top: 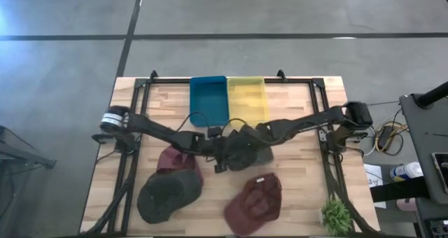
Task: Pick & Place hat
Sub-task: Put the black cap into the yellow bin
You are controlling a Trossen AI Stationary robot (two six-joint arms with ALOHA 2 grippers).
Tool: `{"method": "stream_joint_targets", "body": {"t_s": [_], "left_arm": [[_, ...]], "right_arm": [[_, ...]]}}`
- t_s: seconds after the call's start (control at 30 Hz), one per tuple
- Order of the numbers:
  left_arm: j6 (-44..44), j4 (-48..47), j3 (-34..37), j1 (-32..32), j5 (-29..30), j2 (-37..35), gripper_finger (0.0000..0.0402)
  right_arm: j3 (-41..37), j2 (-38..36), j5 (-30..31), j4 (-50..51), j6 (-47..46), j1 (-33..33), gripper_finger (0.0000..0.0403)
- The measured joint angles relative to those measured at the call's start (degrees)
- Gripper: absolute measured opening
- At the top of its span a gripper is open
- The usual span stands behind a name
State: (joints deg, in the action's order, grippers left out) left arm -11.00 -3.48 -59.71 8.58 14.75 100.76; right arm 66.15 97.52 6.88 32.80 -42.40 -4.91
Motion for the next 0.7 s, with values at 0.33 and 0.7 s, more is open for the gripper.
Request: {"method": "stream_joint_targets", "body": {"t_s": [0.33,0.7], "left_arm": [[-10.26,20.38,13.67,2.41,-0.08,-1.73,0.0158],[-14.53,24.48,13.89,2.65,1.70,3.70,0.0158]], "right_arm": [[-1.94,3.67,-7.14,-10.64,0.96,8.34,0.0010],[-3.22,7.33,-13.99,-18.78,-2.66,10.84,0.0008]]}}
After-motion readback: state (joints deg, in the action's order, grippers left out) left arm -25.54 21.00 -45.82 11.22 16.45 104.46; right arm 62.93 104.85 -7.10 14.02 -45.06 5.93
